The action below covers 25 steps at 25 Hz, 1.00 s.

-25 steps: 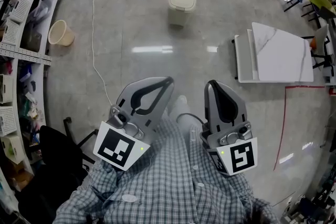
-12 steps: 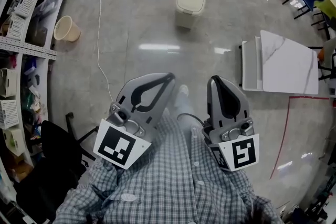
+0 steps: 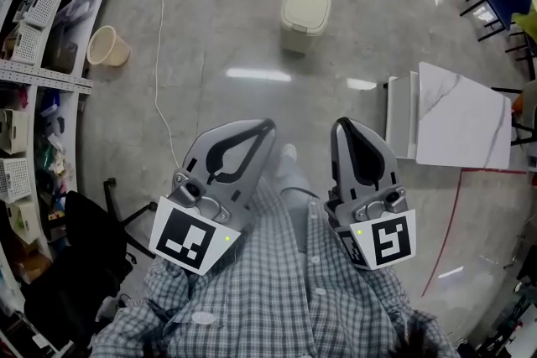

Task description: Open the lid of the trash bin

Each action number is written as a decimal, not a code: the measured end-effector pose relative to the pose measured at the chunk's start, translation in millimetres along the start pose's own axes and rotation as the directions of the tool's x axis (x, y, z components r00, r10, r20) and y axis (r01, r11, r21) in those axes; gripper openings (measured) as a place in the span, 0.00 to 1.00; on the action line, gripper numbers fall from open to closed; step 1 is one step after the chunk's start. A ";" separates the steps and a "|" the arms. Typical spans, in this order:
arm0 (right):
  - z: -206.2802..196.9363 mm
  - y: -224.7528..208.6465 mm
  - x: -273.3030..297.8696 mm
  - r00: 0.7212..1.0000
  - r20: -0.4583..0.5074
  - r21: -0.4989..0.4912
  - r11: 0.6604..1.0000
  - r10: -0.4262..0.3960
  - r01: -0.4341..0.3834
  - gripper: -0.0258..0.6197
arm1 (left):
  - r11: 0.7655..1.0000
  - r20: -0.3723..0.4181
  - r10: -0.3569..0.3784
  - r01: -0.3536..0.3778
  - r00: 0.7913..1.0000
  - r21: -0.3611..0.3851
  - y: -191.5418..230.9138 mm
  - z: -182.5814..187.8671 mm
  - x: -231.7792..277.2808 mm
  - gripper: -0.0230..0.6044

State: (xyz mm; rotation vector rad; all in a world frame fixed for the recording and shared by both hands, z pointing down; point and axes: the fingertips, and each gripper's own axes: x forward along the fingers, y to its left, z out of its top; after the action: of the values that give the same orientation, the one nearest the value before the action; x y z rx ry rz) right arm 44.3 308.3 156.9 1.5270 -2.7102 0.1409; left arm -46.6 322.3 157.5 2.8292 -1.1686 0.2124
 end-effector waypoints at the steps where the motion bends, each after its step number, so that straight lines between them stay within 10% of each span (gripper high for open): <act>1: 0.7 -5.6 1.9 1.000 0.001 0.006 1.000 0.001 -0.001 0.07 | 1.000 -0.002 0.007 -0.007 1.000 -0.002 1.0 0.8 4.3 0.04; 25: 2.3 -97.1 18.5 1.000 0.001 0.009 1.000 -0.014 0.014 0.07 | 0.998 -0.024 0.059 -0.058 0.998 0.004 9.1 15.3 77.2 0.04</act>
State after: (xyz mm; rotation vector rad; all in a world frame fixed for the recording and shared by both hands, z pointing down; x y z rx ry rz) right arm 117.8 242.3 162.2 1.5484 -2.7034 0.1521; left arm 2.6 260.3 154.5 2.7892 -1.2482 0.2508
